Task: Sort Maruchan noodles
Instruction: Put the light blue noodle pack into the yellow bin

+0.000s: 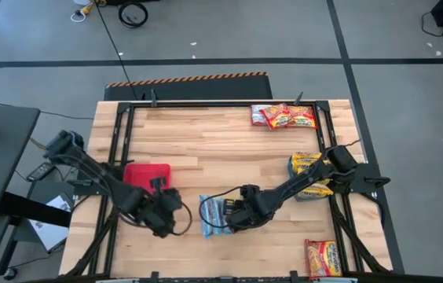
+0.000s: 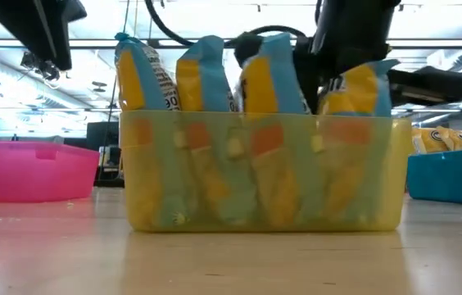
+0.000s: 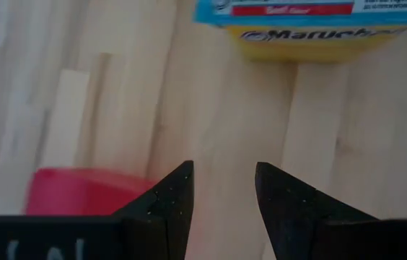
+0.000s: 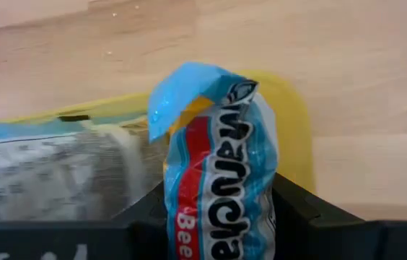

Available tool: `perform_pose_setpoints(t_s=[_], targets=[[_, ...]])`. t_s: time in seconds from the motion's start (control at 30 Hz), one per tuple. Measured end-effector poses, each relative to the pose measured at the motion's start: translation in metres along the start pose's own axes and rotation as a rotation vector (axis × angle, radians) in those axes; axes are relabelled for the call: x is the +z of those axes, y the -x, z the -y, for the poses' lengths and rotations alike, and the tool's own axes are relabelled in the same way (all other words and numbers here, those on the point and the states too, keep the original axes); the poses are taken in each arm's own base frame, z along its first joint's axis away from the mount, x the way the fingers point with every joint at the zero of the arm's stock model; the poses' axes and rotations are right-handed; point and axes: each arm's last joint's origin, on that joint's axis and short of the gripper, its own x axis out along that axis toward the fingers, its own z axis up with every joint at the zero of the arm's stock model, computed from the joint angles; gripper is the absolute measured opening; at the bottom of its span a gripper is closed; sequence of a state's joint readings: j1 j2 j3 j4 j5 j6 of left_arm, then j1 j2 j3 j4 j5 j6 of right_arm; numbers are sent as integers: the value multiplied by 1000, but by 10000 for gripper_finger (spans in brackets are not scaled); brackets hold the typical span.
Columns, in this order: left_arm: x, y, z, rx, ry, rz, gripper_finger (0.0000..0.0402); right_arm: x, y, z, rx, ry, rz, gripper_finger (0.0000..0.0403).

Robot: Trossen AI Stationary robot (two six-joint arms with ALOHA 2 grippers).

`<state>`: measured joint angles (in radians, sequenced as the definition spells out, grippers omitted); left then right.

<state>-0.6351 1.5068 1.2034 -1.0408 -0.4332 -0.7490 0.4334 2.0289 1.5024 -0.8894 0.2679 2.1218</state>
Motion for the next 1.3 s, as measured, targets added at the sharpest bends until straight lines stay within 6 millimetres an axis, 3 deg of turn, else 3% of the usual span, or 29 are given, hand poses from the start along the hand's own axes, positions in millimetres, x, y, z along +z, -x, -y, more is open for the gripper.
perform_pose_setpoints(t_s=[0.17, 0.37, 0.47, 0.63, 0.7, 0.83, 1.0, 1.07, 1.17, 1.3], targets=[[3, -26, 20, 7, -11, -8, 153, -1, 4, -6, 63, 5, -32, 157], [-2, -42, 25, 67, -98, -71, 153, -15, 17, -3, 124, 74, -85, 222], [-1, -42, 25, 48, -125, -82, 153, -20, 34, 3, 159, 112, -95, 253], [0, -43, 25, 13, -140, -105, 153, -14, 78, 13, 266, 234, -47, 280], [4, -46, 28, -26, -117, -90, 153, -7, 91, 17, 275, 357, -24, 281], [11, -55, 36, -63, -92, -37, 153, 4, 107, 25, 256, 787, 38, 276], [16, -69, 33, 5, -106, -16, 153, 0, 98, 33, 146, 1419, 75, 263], [17, -72, 31, 22, -105, -16, 153, -5, 86, 35, 113, 1590, 39, 259], [24, -79, 30, 26, -104, 17, 153, -9, 64, 33, 55, 1706, -25, 253], [37, -89, 29, -7, -96, 73, 153, -14, 34, 22, 56, 1714, -75, 249]])
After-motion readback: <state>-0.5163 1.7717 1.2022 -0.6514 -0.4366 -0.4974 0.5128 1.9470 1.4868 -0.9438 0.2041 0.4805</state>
